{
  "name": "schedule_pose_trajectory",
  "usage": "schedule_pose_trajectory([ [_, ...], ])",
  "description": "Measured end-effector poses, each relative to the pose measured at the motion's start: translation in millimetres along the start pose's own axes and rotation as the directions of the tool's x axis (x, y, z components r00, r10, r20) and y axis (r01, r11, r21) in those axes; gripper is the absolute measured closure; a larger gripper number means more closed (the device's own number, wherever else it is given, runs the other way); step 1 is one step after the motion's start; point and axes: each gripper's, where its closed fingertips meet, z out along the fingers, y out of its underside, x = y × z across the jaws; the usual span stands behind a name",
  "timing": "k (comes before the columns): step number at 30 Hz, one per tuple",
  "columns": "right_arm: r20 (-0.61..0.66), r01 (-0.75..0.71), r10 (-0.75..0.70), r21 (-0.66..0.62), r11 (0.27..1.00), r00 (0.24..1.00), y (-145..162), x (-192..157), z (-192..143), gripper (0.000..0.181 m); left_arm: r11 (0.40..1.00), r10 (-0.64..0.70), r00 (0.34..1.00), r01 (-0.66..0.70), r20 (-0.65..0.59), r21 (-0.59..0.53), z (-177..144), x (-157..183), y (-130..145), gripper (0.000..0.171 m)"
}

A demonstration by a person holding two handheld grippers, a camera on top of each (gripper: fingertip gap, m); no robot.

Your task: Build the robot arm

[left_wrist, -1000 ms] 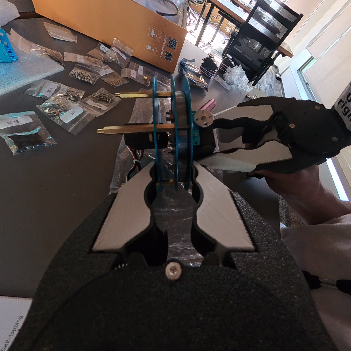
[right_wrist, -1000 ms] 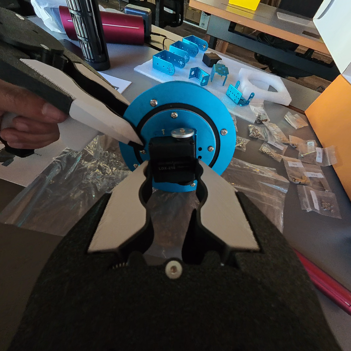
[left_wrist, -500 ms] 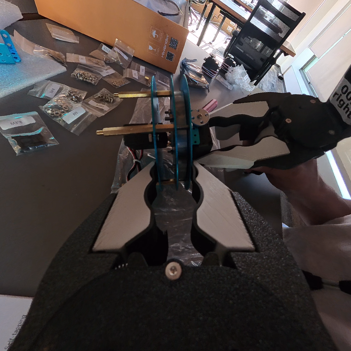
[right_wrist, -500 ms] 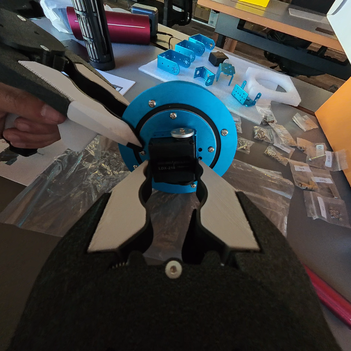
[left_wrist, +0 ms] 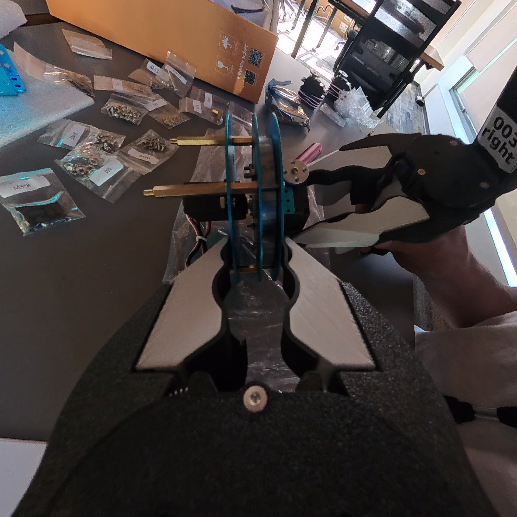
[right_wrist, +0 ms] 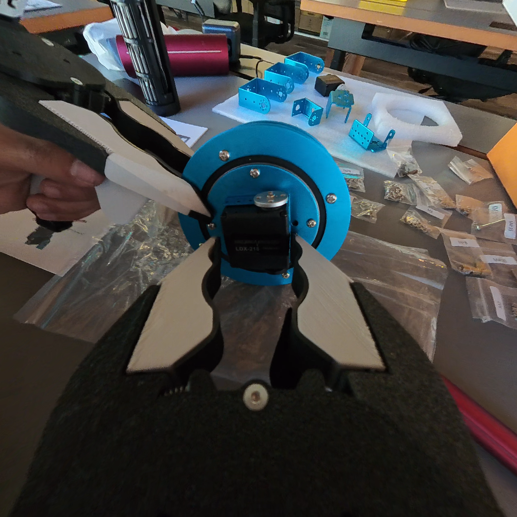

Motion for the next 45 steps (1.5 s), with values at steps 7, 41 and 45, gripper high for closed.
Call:
schedule_pose_trajectory([
  [7,0.102,0.080,-0.083,0.033,0.996,0.991,-5.6,12.0,-27.4,0.125,0.998,0.035,0.999,-0.036,-0.022,-0.053,2.6,0.3,-3.6,0.139],
  [41,0.543,-0.165,0.068,0.133,0.977,0.837,-32.7,102.3,-40.3,0.150,0.987,0.138,0.985,-0.128,-0.104,0.098,6.2,-0.2,-12.8,0.140],
  [45,0.589,-0.207,0.101,0.115,0.972,0.802,-32.6,99.0,-40.5,0.150,0.985,0.152,0.983,-0.142,-0.101,0.099,6.4,0.8,-12.7,0.140],
])
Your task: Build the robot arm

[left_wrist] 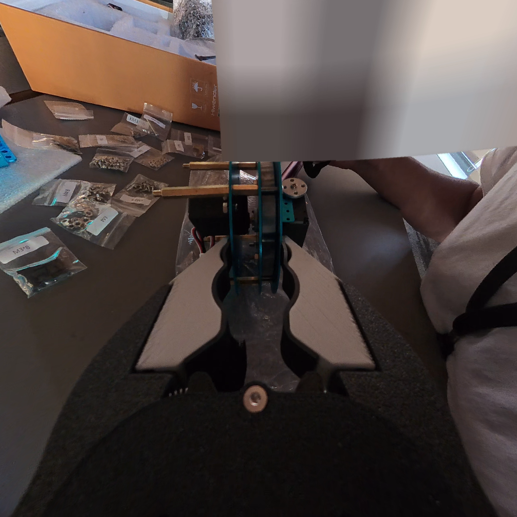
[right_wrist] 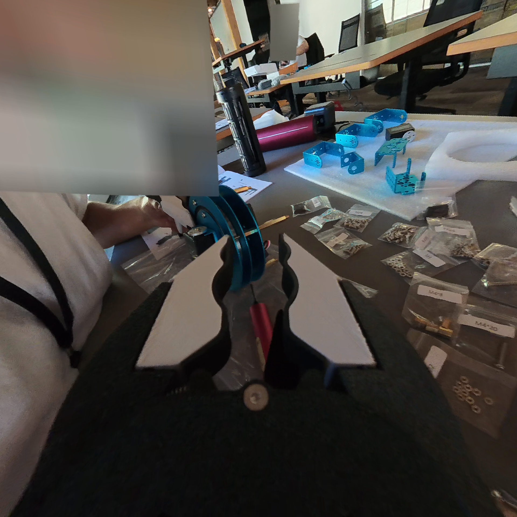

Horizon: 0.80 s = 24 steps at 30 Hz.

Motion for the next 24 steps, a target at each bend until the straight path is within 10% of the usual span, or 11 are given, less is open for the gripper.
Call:
schedule_pose_trajectory([
  [9,0.059,0.056,-0.053,-0.048,0.997,0.997,6.9,-22.5,14.8,0.138,1.000,-0.009,1.000,0.009,0.009,0.008,0.9,-0.6,-1.7,0.140],
  [16,-0.417,0.137,-0.133,-0.020,0.990,0.899,15.0,-46.4,41.3,0.135,0.999,-0.032,0.998,0.030,0.062,0.022,5.6,-1.0,-7.3,0.140],
  [24,-0.564,0.064,-0.134,-0.141,0.988,0.815,50.7,-49.5,57.3,0.126,0.998,-0.061,0.994,0.059,0.088,0.019,6.6,0.4,-6.9,0.138],
])
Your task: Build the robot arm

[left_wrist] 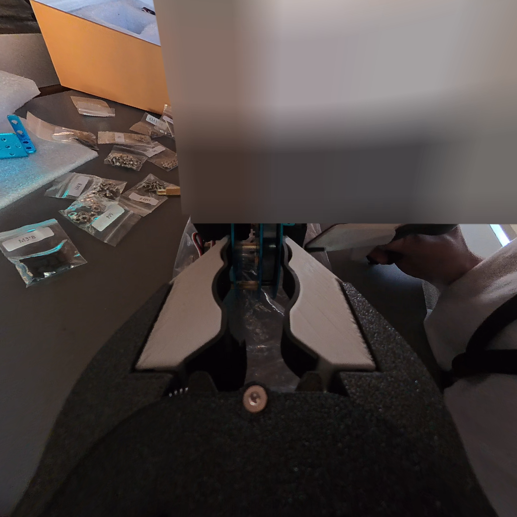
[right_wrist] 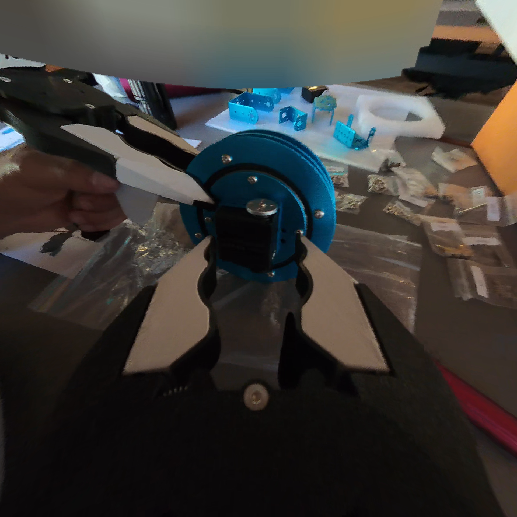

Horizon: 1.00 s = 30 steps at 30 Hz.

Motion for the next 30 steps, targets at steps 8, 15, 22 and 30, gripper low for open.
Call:
schedule_pose_trajectory([
  [8,0.038,-0.020,0.020,-0.002,1.000,0.999,-3.1,-9.2,3.0,0.125,1.000,-0.002,1.000,0.002,0.007,-0.005,-0.1,0.4,0.3,0.140],
  [15,0.037,-0.004,0.005,-0.012,1.000,0.999,-2.6,-8.0,5.6,0.139,1.000,0.001,1.000,-0.001,0.008,-0.008,-0.5,0.9,0.8,0.140],
  [22,0.114,-0.026,0.027,-0.005,1.000,0.993,-2.6,-6.1,3.9,0.139,1.000,0.003,1.000,-0.003,0.006,-0.009,-0.6,1.1,0.8,0.140],
  [30,0.143,-0.025,0.024,0.003,1.000,0.989,-2.3,-6.6,3.2,0.139,1.000,0.006,1.000,-0.006,0.006,-0.008,-0.3,1.4,0.4,0.140],
])
